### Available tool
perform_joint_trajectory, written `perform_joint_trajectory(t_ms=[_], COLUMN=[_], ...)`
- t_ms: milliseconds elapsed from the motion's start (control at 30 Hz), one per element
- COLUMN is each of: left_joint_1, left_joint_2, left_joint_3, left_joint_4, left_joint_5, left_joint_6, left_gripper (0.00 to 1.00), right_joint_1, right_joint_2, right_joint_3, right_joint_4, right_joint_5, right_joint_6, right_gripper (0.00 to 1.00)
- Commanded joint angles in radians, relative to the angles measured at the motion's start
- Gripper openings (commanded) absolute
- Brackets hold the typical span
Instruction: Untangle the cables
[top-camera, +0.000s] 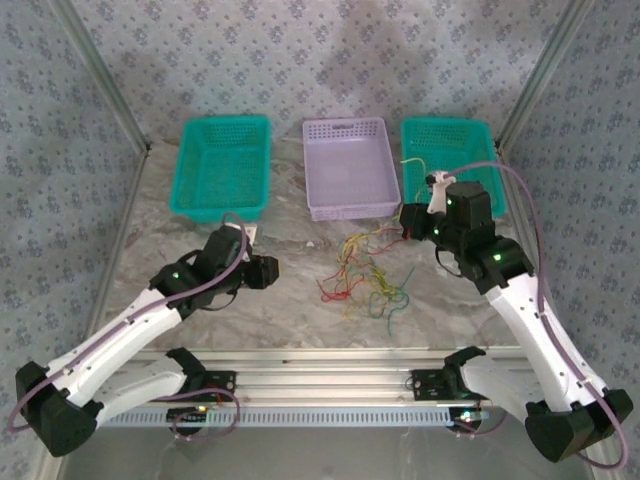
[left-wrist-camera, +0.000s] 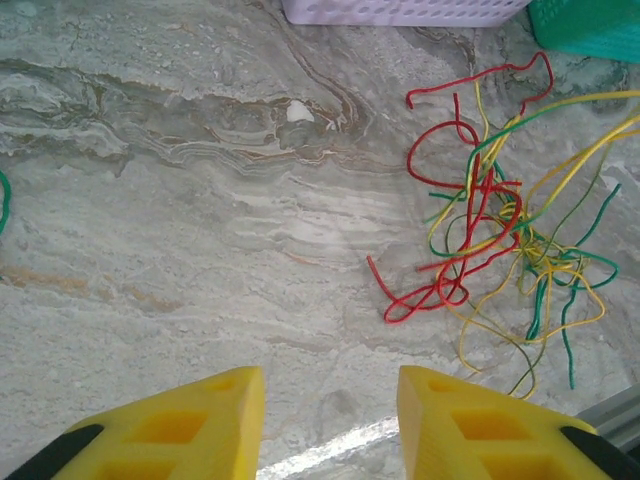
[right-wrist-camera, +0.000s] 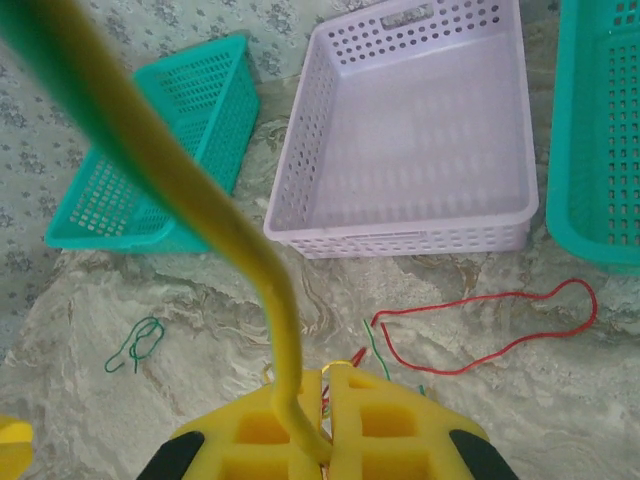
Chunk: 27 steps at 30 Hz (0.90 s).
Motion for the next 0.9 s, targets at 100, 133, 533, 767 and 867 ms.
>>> perform_joint_trajectory(t_ms=[100,133,533,767,867], left_joint_1=[-0.031,-0.052,-0.240,-0.296,-0.302], left_joint_2=[0.037,0.054,0.240,0.358,0.374], left_joint_3=[-0.083,-0.089,-0.096,-0.035,-0.046], left_joint_4=[0.160,0.190,0.500,0.409,0.404], left_joint_5=[0.103,0.103,0.185,0.094,0.054], left_joint_6=[-0.061,-0.068,-0.088,0.016,0.025], left_gripper=[0.69,0.70,0.70,0.65,0.62], right_joint_1=[0.044,0.040,0.050,0.051,0.049], right_joint_2=[-0.013,-0.025,-0.025,-0.025,-0.028], right_joint_3=[0.022,0.022,0.121,0.131,0.142], right_joint_4=[0.047,0.064,0.060,0.059,0.049], right_joint_5=[-0.054,-0.086,-0.104,-0.119,-0.137], right_joint_6=[-0.007,-0.009,0.040,0.054,0.062], right_gripper=[0.00,0.00,0.00,0.00,0.00])
